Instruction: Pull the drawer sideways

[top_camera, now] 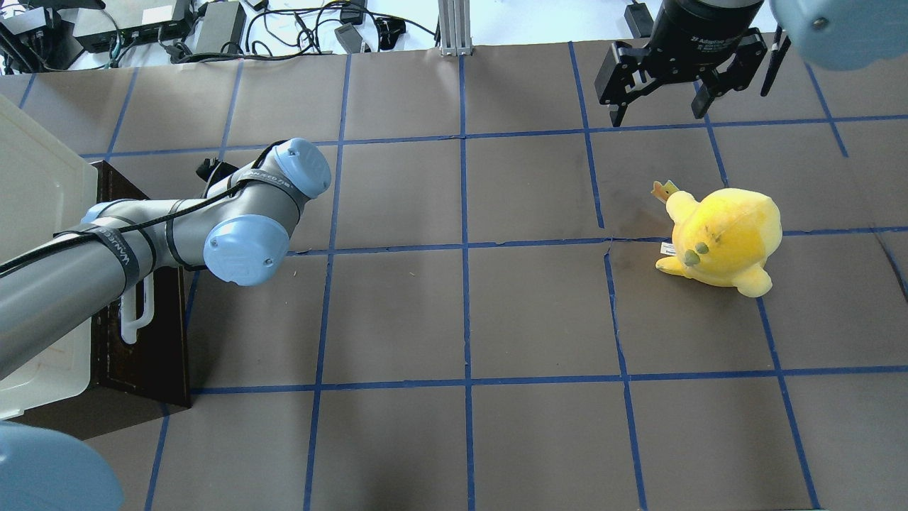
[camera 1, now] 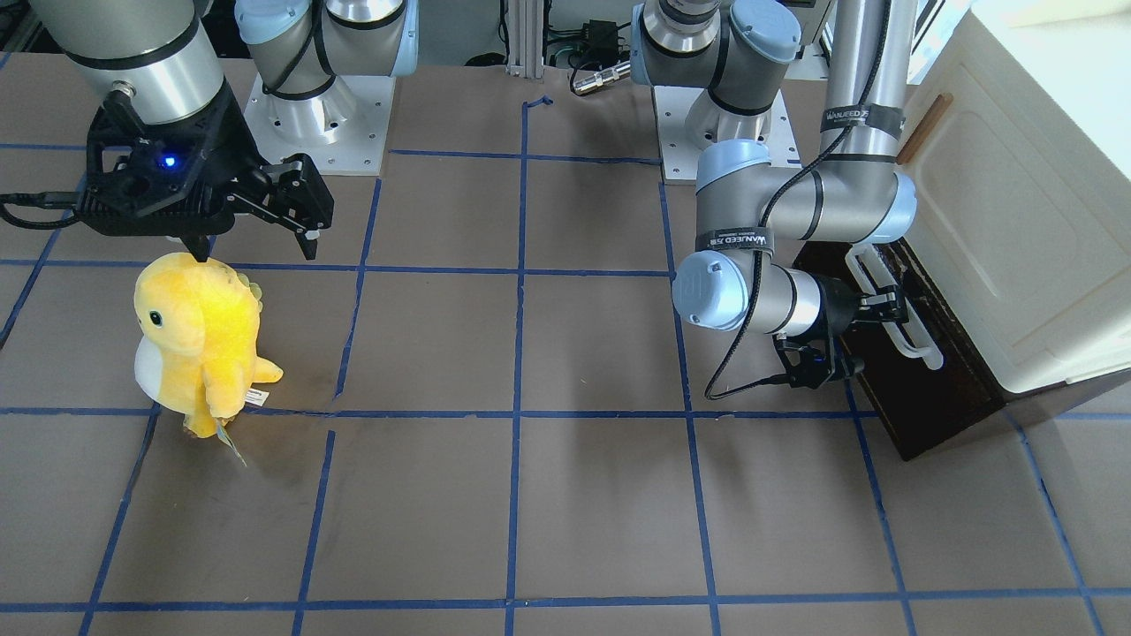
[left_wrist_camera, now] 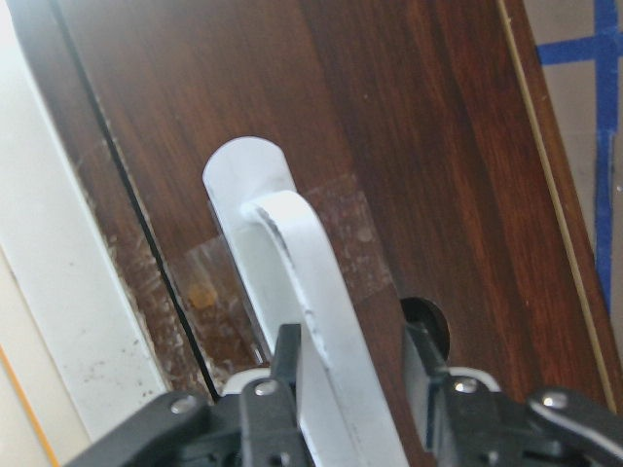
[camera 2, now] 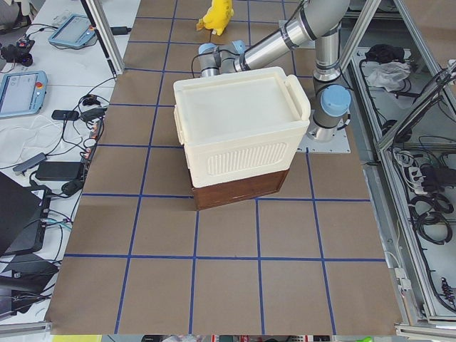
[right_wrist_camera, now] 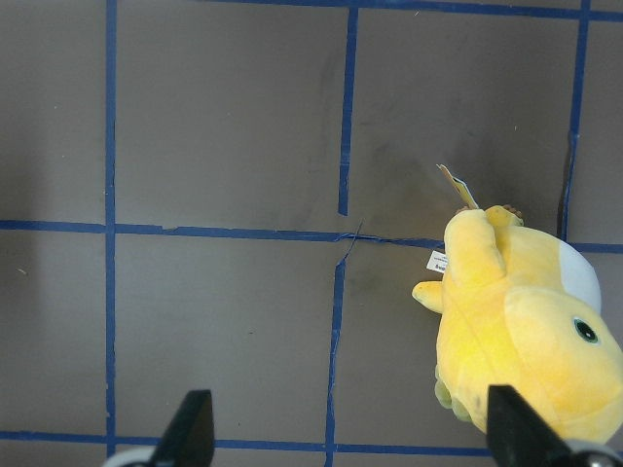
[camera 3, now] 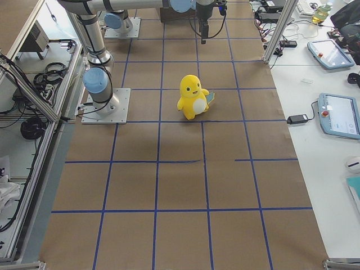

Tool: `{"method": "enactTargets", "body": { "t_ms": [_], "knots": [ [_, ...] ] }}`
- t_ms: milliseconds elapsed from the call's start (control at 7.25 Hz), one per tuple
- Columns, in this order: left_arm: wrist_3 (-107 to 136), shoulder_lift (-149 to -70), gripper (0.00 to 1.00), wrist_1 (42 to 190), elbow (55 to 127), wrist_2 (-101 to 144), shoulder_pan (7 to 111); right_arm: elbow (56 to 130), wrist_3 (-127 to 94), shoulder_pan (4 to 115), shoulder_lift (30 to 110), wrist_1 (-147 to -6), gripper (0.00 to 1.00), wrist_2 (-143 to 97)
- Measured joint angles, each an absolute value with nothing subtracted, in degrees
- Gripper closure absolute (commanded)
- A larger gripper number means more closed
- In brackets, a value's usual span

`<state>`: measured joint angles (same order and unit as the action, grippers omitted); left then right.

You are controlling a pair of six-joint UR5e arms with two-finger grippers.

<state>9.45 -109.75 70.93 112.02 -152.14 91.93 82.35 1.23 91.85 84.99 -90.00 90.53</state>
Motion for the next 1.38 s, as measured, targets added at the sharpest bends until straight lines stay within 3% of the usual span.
{"method": "enactTargets", "body": {
  "t_ms": [1379],
  "knots": [
    [9.65, -109.46, 0.63, 72.5, 112.23, -151.97, 92.01, 82.35, 1.23, 91.85, 84.99, -90.0, 0.0, 90.53]
  ]
}}
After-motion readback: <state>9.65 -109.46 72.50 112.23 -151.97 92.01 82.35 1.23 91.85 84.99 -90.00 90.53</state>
